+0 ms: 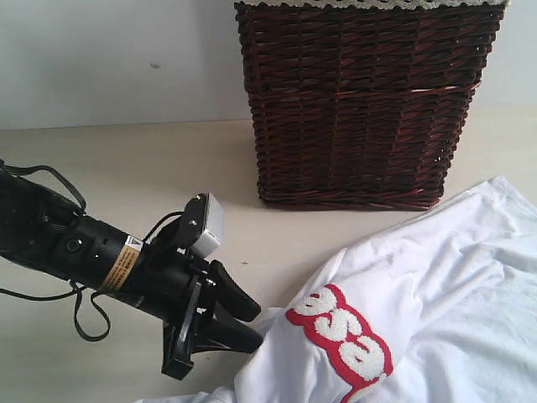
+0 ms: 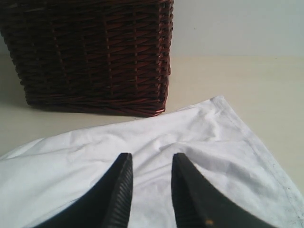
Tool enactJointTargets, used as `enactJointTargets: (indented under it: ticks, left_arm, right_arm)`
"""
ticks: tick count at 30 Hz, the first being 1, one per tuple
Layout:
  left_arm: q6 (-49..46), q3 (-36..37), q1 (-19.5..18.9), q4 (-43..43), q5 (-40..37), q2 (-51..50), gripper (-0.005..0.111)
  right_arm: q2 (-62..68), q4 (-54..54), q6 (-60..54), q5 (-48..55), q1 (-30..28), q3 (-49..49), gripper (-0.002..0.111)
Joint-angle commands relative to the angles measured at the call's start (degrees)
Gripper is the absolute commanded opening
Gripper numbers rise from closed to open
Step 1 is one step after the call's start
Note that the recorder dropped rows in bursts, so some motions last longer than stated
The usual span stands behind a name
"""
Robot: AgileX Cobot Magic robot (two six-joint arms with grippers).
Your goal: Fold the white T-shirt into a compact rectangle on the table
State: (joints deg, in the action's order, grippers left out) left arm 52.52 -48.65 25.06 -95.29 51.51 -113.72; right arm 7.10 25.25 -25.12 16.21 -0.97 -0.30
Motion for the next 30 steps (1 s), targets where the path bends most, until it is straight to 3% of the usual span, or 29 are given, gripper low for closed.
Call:
enactJointTargets:
  ticks: [1,5,12,14,18,30]
  left_arm:
    - [-5.68,-0.39,1.78,2.28,-2.14,-0.99,0.044]
    - [-8.42,-0.39,2.91,2.28,-6.55,-2.82,0.044]
    - [-11.67,-0.88,2.91,5.34,-6.60,-2.94,0.043]
    - [-11.67,-0.88,2.91,3.44,-6.60,-2.94,0.035]
    - [-11.67,-0.88,3.04,0.83,-6.84,-2.94,0.001]
    - [-13.16,-1.91,2.91,2.98,-12.21,1.75,0.000]
  right_arm:
    - [-0.40,0.13,-0.18,-0.22,0.02,0.30,0.030]
    - [-0.40,0.13,-0.18,-0.22,0.02,0.30,0.030]
    - [-0.40,0.13,-0.18,-0.22,0.02,0.30,0.030]
    - [-0.40,0.13,-0.18,-0.22,0.02,0.30,0.030]
    - [-0.40,0.13,-0.18,-0.22,0.02,0.30,0.030]
    - [-0.40,0.13,-0.18,-0.22,0.02,0.30,0.030]
